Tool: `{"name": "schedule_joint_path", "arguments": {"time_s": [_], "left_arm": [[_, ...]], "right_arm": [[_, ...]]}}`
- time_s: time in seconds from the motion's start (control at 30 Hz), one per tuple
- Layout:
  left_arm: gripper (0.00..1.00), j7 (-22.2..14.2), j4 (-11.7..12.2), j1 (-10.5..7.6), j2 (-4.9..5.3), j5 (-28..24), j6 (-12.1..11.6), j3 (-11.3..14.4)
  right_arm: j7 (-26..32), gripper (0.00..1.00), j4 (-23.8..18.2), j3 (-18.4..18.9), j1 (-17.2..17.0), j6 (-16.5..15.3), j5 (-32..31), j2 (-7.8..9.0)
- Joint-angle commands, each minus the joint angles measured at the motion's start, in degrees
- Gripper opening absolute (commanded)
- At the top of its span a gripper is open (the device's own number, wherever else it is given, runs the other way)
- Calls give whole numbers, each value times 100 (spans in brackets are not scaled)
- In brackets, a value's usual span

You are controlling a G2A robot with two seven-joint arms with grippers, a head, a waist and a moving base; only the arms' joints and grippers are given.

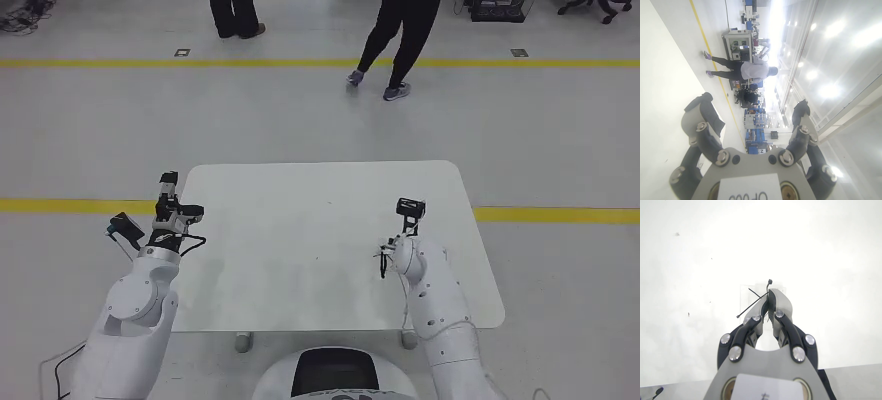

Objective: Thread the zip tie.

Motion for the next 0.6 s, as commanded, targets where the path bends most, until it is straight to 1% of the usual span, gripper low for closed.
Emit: {"name": "schedule_joint_path", "arguments": {"time_s": [0.0,0.03,0.07,0.1,0.13,0.17,0.2,0.23,0.3,0.43,0.5,0.57], "left_arm": [[100,0,0,0,0,0,0,0],[100,0,0,0,0,0,0,0],[100,0,0,0,0,0,0,0],[100,0,0,0,0,0,0,0],[100,0,0,0,0,0,0,0],[100,0,0,0,0,0,0,0],[100,0,0,0,0,0,0,0],[100,0,0,0,0,0,0,0],[100,0,0,0,0,0,0,0],[100,0,0,0,0,0,0,0],[100,0,0,0,0,0,0,0],[100,0,0,0,0,0,0,0]], "right_arm": [[-80,0,-232,9,-86,0,70,-35],[-93,0,-368,-18,-153,-112,219,-39],[-70,0,-529,48,-239,-243,363,-24],[-2,0,-645,83,-288,-518,525,-7],[125,0,-749,147,-331,-921,749,18],[235,0,-832,255,-366,-1229,915,48],[463,0,-912,386,-390,-1710,1237,86],[669,0,-967,525,-392,-2056,1561,116],[1050,0,-1025,826,-363,-2555,2023,189],[1651,0,-929,1170,-243,-3315,2828,306],[1890,0,-843,1290,-175,-3563,3104,361],[2151,0,-696,1404,-95,-3882,3495,423]]}}
